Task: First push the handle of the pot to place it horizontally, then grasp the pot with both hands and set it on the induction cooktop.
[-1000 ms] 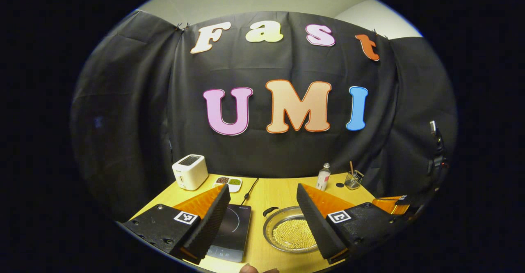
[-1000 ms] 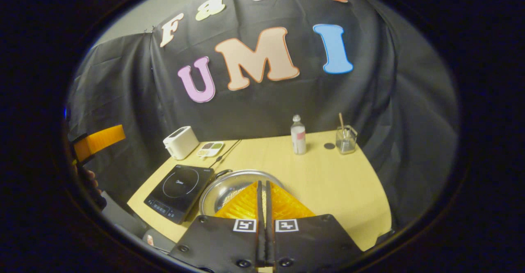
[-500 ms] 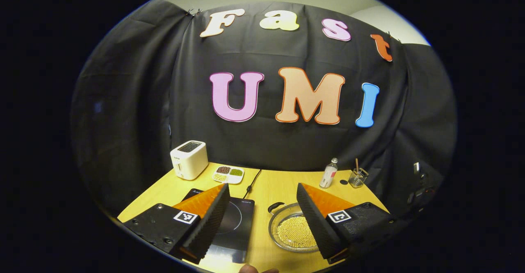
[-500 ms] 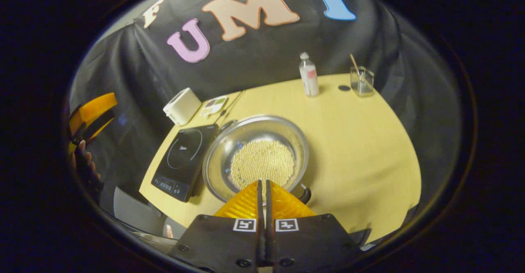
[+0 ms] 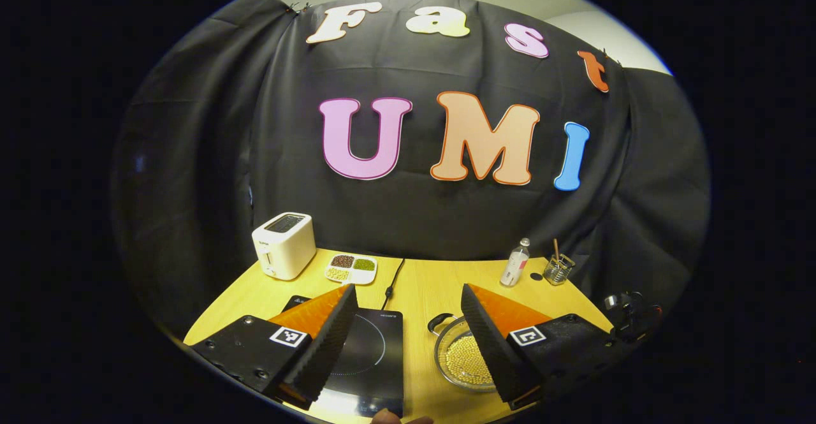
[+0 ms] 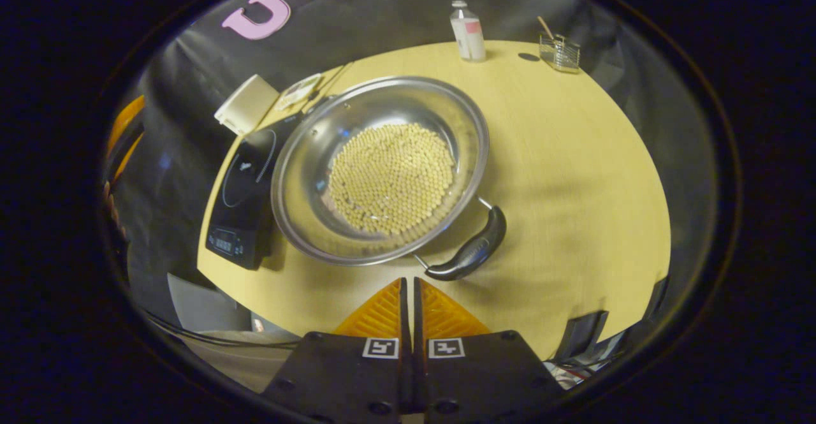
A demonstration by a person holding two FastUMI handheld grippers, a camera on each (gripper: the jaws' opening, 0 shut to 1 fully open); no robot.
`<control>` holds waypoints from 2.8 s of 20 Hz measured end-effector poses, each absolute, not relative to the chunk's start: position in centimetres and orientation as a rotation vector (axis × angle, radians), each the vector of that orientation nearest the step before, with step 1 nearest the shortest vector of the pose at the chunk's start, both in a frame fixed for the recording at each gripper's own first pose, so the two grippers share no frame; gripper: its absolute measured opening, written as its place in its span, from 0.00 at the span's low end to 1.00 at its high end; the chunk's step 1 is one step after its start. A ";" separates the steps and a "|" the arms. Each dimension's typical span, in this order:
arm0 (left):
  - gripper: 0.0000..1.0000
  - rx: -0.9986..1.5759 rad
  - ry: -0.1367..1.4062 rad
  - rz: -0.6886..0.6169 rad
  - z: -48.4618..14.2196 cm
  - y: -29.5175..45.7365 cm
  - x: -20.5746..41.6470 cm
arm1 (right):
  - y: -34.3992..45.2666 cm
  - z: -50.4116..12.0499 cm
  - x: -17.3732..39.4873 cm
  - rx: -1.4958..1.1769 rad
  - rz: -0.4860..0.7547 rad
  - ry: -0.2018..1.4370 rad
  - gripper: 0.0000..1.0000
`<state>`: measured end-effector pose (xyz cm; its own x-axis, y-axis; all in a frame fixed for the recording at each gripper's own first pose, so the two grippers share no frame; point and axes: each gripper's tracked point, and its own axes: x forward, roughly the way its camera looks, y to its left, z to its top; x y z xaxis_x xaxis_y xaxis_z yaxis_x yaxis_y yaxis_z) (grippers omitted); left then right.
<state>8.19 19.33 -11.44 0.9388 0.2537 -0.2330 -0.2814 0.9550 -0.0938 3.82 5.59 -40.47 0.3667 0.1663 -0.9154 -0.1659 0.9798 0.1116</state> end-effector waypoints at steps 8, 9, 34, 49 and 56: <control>1.00 -0.152 0.245 0.220 -13.1 21.5 9.3 | 3.7 -41.1 5.8 0.037 0.073 1.204 0.03; 1.00 -0.152 0.247 0.216 -13.2 21.8 9.5 | 3.5 -41.1 6.1 0.043 0.059 1.202 0.03; 1.00 -0.177 0.289 0.294 -14.9 25.3 7.2 | -0.6 -40.6 15.8 0.027 -0.096 1.162 0.03; 1.00 -0.266 0.632 0.115 -26.1 17.1 9.1 | -0.9 -35.6 15.4 0.006 -0.072 0.936 0.28; 0.96 -0.269 0.758 0.168 -31.2 15.1 11.8 | -0.4 -37.4 19.6 -0.010 0.013 0.909 0.87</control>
